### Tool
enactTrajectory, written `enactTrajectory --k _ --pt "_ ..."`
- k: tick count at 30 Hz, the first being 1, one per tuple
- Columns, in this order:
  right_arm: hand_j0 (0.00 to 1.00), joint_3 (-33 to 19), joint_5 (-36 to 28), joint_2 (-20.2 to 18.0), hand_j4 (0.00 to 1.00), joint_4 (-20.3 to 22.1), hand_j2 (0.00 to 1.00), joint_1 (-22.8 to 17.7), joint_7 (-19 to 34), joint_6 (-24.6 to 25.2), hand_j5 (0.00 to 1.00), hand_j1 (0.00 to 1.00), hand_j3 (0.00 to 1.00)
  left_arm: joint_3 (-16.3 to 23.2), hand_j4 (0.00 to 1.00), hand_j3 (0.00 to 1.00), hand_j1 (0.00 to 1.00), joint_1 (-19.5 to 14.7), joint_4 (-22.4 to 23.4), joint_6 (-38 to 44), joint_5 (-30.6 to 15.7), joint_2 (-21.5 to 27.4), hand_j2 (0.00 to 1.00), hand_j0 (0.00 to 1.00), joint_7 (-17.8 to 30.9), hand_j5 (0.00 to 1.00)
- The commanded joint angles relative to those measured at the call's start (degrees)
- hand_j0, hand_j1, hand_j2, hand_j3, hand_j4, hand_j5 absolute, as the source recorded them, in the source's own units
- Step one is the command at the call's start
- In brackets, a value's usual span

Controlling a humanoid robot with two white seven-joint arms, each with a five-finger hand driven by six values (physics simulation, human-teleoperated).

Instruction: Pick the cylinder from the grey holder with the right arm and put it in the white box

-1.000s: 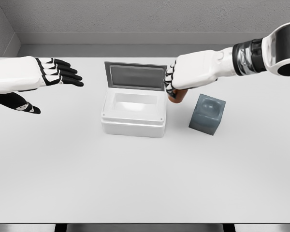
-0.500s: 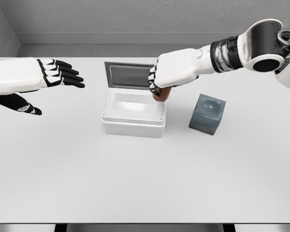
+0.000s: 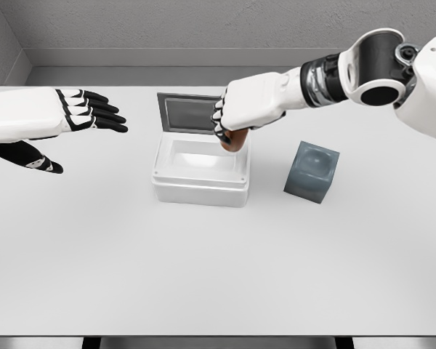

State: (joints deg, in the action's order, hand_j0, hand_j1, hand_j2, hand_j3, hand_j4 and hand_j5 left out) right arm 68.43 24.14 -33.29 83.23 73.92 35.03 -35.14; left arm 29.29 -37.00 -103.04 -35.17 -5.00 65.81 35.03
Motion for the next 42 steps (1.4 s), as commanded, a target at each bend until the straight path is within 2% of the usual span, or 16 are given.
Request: enactTrajectory --k 1,5,6,7,15,20,22,24,26,28,30,33,35,37,40,42 --pt "0.51 -0.06 0.21 0.51 0.51 -0.88 0.51 0.00 -0.03 0.14 0.51 0.51 0.51 -0.03 1.00 1.00 1.00 0.00 -0.05 0.17 -0.36 0.11 1.00 1.00 -0.03 1.00" --pt "0.56 0.03 0.30 0.60 0.56 -0.96 0.56 0.00 -0.03 0.14 0.56 0.56 0.56 -0.03 1.00 1.00 1.00 0.00 -0.05 0.17 -0.36 0.11 1.00 1.00 -0.03 1.00" --pt "0.73 0.12 0.39 0.77 0.73 -0.96 0.73 0.00 -0.03 0.14 0.73 0.73 0.73 -0.03 1.00 1.00 1.00 0.00 0.03 0.17 -0.36 0.11 1.00 1.00 -0.03 1.00" --pt "0.99 0.12 0.74 0.77 0.99 -0.88 0.99 -0.09 -0.03 0.14 0.99 0.99 0.99 -0.03 1.00 1.00 1.00 0.00 -0.05 0.17 -0.36 0.11 1.00 1.00 -0.03 1.00" --pt "0.99 -0.58 0.83 0.34 0.99 -0.17 0.99 0.00 -0.03 0.14 0.99 0.99 0.99 -0.03 1.00 1.00 1.00 -0.09 0.04 0.17 -0.45 0.19 1.00 1.00 -0.03 1.00" --pt "0.99 -3.57 -6.38 -13.02 0.99 12.48 0.99 -0.26 -0.03 0.14 0.99 0.99 0.99 -0.03 1.00 1.00 1.00 -1.05 0.12 0.17 -0.27 -0.15 1.00 1.00 -0.03 1.00" --pt "0.99 -6.03 -11.65 -20.31 0.99 17.49 0.99 -0.70 -0.03 0.14 0.99 0.99 0.99 0.85 1.00 1.00 1.00 -5.35 0.56 0.17 0.43 -3.58 1.00 1.00 -0.03 1.00" --pt "0.99 -8.58 -15.96 -24.27 0.99 17.49 0.99 -0.97 -0.03 0.14 0.99 0.99 0.99 5.86 1.00 1.00 1.00 -12.03 2.67 0.17 2.89 -8.32 1.00 1.00 -0.03 1.00" --pt "0.99 -14.37 -23.34 -27.35 0.99 17.49 0.99 -5.44 -0.03 0.14 0.99 0.99 0.99 9.99 1.00 1.00 1.00 -16.61 7.59 0.17 4.74 -13.16 1.00 1.00 -0.03 1.00" --pt "0.99 -22.02 -29.49 -27.79 0.99 17.32 0.99 -13.17 -0.03 0.14 0.99 0.99 0.99 12.62 1.00 1.00 1.00 -20.65 12.51 0.17 6.58 -17.99 1.00 1.00 -0.03 1.00" --pt "1.00 -32.48 -34.68 -27.79 1.00 16.17 1.00 -24.25 -0.03 0.14 1.00 1.00 1.00 16.41 1.00 1.00 1.00 -24.69 15.85 0.17 7.20 -21.51 1.00 1.00 -0.03 1.00" --pt "1.00 -44.79 -41.27 -27.53 1.00 13.89 1.00 -40.24 -0.03 0.14 1.00 1.00 1.00 17.46 1.00 1.00 1.00 -25.84 20.16 0.17 9.75 -25.38 1.00 1.00 -0.03 1.00" --pt "1.00 -51.55 -41.45 -27.00 1.00 13.45 1.00 -47.89 -0.03 0.14 1.00 1.00 1.00 19.48 1.00 1.00 1.00 -27.68 23.50 0.17 10.54 -28.45 1.00 1.00 -0.03 1.00" --pt "1.00 -58.76 -42.15 -22.87 1.00 11.96 1.00 -56.86 -0.03 0.14 1.00 1.00 1.00 21.07 1.00 1.00 1.00 -28.65 25.52 0.17 10.89 -29.25 1.00 1.00 -0.03 1.00" --pt "1.00 -59.91 -41.63 -21.47 1.00 12.31 1.00 -63.10 -0.03 0.14 1.00 1.00 1.00 21.15 1.00 1.00 1.00 -28.91 31.15 0.17 14.67 -31.44 1.00 1.00 -0.03 1.00" --pt "1.00 -61.40 -41.54 -17.25 1.00 11.60 1.00 -64.60 -0.03 0.14 1.00 1.00 1.00 21.15 1.00 1.00 1.00 -29.36 33.87 0.17 16.43 -32.15 1.00 1.00 -0.03 1.00"
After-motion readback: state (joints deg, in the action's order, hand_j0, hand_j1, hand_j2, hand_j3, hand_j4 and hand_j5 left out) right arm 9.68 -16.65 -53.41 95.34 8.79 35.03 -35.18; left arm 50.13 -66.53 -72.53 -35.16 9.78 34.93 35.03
